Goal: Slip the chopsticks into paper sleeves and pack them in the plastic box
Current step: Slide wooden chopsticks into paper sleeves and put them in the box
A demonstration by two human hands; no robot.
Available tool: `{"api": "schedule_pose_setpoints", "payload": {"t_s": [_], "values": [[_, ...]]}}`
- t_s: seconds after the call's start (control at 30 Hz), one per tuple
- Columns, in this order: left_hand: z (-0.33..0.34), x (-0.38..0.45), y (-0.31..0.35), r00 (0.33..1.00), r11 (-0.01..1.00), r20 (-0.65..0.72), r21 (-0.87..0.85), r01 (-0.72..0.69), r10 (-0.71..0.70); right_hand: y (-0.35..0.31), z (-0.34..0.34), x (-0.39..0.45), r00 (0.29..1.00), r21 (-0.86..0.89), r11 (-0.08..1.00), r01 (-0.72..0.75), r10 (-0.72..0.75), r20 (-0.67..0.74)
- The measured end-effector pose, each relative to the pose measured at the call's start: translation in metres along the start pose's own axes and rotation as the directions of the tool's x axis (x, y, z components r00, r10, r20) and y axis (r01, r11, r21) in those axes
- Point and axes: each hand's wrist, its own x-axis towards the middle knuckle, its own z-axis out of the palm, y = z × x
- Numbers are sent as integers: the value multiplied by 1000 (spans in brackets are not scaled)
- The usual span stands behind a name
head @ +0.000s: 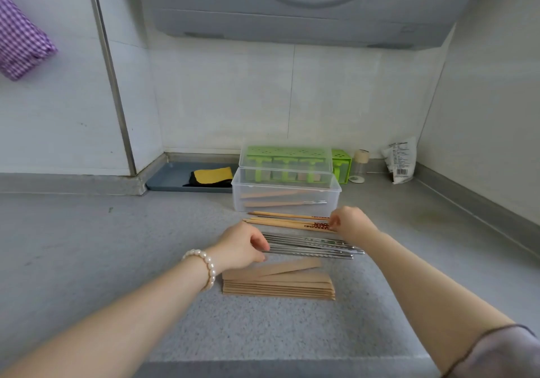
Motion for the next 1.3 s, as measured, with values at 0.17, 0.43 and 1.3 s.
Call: {"api": "schedule_pose_setpoints", "payload": {"t_s": [0.17, 0.43, 1.3], "values": [[1, -6, -4, 998, 998, 54, 59, -17, 14, -4, 5, 0, 997, -76, 996, 39, -34, 63], [13, -8, 0, 997, 989, 56, 130, -66, 59, -1, 3, -4, 992, -78, 989, 122, -120, 28], [-22, -22, 39, 998, 819, 66, -573, 29, 10, -37, -32, -114, 897, 841, 390, 374, 78, -435]]}}
